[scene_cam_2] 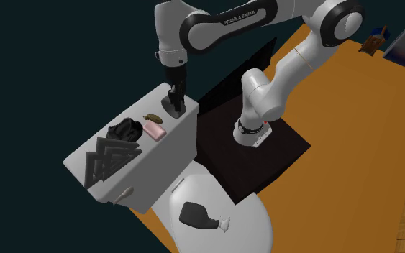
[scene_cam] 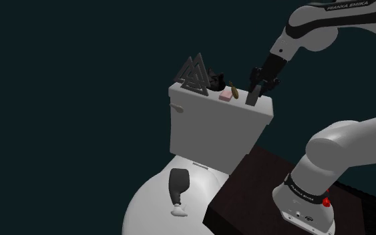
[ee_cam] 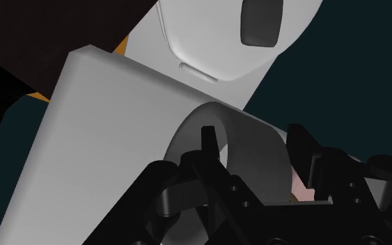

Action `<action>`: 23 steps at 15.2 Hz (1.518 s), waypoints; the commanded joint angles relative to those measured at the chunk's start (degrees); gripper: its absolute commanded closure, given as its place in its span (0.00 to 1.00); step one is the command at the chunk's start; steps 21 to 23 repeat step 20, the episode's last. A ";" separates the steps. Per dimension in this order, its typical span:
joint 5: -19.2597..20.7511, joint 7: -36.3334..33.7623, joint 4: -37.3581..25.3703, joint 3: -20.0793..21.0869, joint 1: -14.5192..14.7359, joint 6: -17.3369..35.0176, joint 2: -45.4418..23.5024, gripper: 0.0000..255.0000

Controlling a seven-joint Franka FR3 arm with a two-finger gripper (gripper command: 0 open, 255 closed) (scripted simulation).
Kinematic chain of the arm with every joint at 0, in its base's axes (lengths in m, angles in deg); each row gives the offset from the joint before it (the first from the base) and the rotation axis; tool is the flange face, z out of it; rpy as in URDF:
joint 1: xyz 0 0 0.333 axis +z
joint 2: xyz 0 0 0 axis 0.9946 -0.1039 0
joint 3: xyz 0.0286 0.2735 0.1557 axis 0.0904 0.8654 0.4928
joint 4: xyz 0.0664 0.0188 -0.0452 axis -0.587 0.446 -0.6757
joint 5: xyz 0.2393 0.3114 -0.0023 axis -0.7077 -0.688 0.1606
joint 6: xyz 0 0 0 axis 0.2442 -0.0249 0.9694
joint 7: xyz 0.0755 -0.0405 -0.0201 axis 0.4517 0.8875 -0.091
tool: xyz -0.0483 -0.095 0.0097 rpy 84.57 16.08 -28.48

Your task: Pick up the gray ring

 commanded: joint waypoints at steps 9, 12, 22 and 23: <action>0.05 -1.40 -4.51 0.34 0.17 -4.39 -0.01 1.00; 0.02 -2.05 -6.82 0.48 0.30 -6.53 -0.08 1.00; -0.11 -3.33 -11.80 0.70 0.62 -10.81 -0.57 1.00; -0.11 -3.33 -11.80 0.70 0.62 -10.81 -0.57 1.00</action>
